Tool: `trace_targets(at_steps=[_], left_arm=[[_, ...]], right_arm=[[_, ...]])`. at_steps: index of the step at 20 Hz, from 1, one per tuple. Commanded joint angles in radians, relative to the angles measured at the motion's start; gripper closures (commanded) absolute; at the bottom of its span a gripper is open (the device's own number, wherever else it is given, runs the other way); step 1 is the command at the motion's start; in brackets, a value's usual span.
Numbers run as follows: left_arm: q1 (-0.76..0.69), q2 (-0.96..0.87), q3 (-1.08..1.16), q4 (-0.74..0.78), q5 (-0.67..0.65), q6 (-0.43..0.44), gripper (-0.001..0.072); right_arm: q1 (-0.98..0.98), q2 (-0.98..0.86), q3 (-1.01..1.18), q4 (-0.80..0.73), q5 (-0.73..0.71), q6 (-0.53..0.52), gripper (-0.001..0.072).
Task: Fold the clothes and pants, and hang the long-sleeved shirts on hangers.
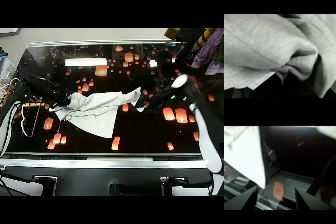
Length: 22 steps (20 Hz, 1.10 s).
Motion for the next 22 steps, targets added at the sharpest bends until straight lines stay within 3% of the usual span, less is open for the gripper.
trace_targets(at_steps=[1,3,6,13,14,16,18,22], left_arm=[[0.002,0.000,0.003,0.000,0.017,0.002,0.0688],[0.002,0.000,0.003,0.000,0.022,0.002,0.0688],[0.002,0.000,0.003,0.000,0.025,0.002,0.0688],[0.002,-0.001,0.003,0.001,0.026,0.002,0.0687],[0.002,-0.001,0.003,0.001,0.026,0.002,0.0688],[0.004,-0.001,0.003,0.000,0.026,0.002,0.0688],[0.010,0.000,0.003,0.000,0.029,0.002,0.0687],[0.048,0.012,0.006,0.000,0.057,0.002,0.0688]], right_arm=[[0.151,0.034,-0.206,0.124,-0.193,-0.015,0.0196],[0.249,0.034,-0.230,0.104,-0.277,0.004,0.0199],[0.329,0.029,-0.239,0.042,-0.353,0.114,0.0199],[0.441,-0.032,-0.239,0.114,-0.383,0.138,0.0200],[0.456,-0.037,-0.239,0.122,-0.392,0.140,0.0227],[0.473,-0.037,-0.239,0.132,-0.407,0.141,0.0374],[0.472,-0.027,-0.238,0.139,-0.412,0.140,0.0673],[0.423,0.031,-0.238,0.065,-0.390,0.213,0.0683]])
